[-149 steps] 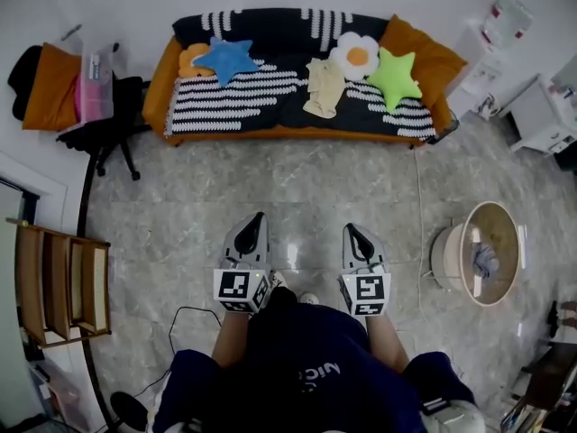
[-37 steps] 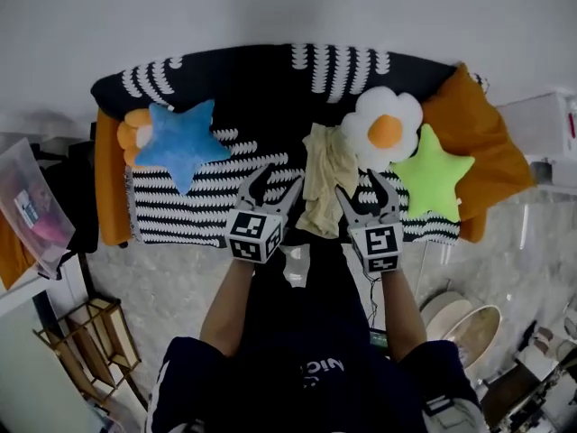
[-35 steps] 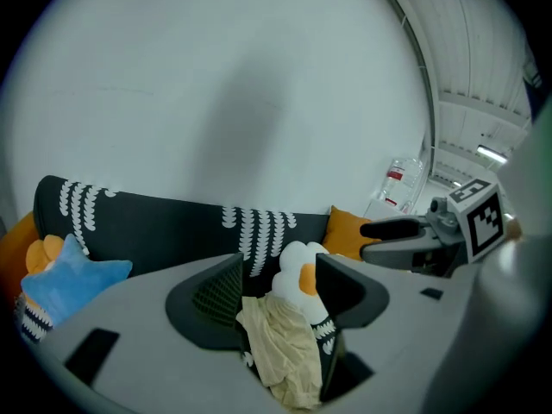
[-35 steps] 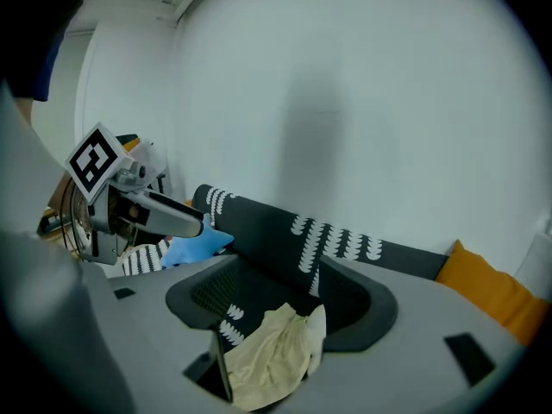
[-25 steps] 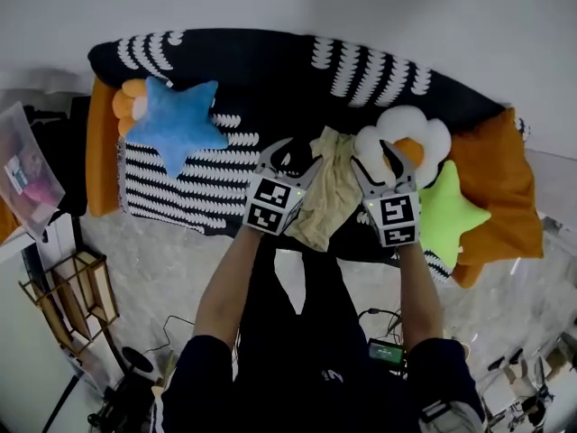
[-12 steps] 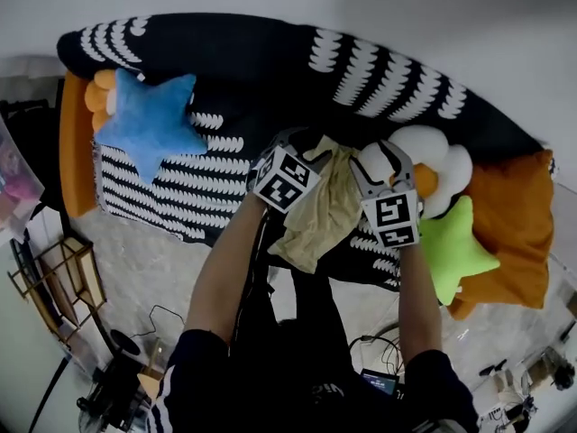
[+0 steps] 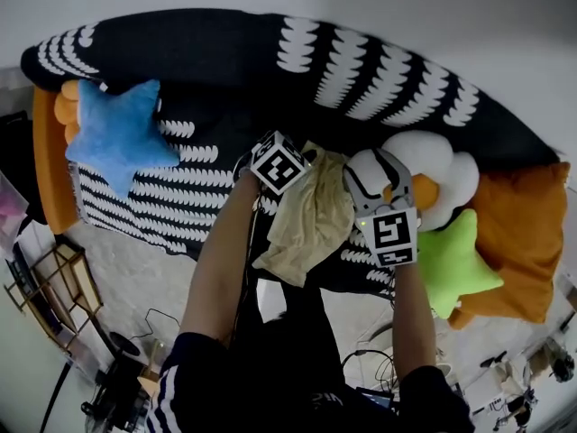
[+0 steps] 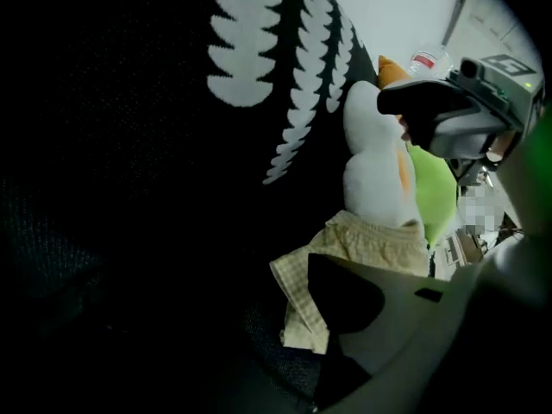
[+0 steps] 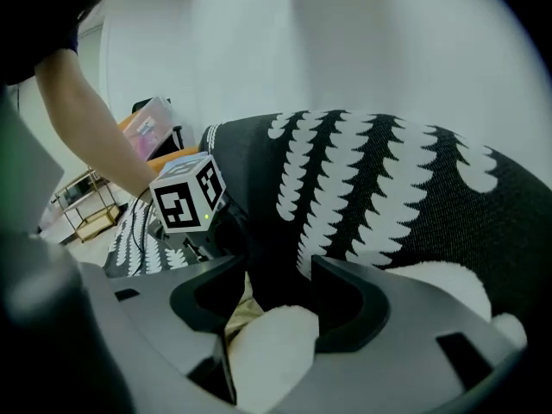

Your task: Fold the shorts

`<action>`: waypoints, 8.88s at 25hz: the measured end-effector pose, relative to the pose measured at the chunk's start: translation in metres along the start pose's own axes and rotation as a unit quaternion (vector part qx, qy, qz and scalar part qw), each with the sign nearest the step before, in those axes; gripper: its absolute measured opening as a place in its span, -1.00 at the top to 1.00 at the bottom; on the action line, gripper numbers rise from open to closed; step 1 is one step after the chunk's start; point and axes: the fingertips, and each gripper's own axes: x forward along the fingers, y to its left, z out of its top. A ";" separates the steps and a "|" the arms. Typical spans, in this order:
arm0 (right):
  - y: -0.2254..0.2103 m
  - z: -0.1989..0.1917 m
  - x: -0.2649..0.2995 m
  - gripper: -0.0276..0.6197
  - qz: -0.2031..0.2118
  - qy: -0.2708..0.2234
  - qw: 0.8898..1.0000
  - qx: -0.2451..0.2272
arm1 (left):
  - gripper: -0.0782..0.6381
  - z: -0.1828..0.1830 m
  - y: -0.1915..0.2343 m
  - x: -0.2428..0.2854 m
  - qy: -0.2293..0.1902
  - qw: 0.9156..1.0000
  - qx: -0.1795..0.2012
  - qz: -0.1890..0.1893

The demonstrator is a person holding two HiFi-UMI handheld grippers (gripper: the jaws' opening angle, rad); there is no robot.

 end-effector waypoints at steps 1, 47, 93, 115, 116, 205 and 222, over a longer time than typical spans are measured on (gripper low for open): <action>0.000 -0.004 0.001 0.15 0.001 0.002 1.000 0.000 | 0.22 -0.001 0.002 0.005 0.002 1.000 -0.007 0.000; 0.067 -0.027 0.058 0.24 0.215 0.213 0.942 -0.144 | 0.72 -0.266 0.016 -0.241 -0.138 0.912 -0.316 0.223; 0.167 0.340 -0.186 0.77 0.207 -0.104 0.870 -0.436 | 0.73 -0.195 -0.065 -0.697 -0.480 0.805 -0.120 0.328; 0.353 -0.262 -0.135 0.77 0.215 0.164 0.814 -0.514 | 0.72 -0.503 -0.253 -0.309 -0.166 0.948 -0.237 0.133; 0.359 -0.271 -0.140 0.77 0.217 0.170 0.818 -0.505 | 0.72 -0.506 -0.257 -0.310 -0.161 0.948 -0.239 0.136; 0.256 -0.212 -0.072 0.71 -0.146 -0.076 0.814 0.558 | 0.15 -0.100 -0.193 -0.027 0.185 0.868 0.378 -0.262; 0.197 -0.248 -0.190 0.71 -0.251 0.055 0.964 0.069 | 0.05 -0.092 -0.327 0.034 0.350 0.755 0.356 -0.426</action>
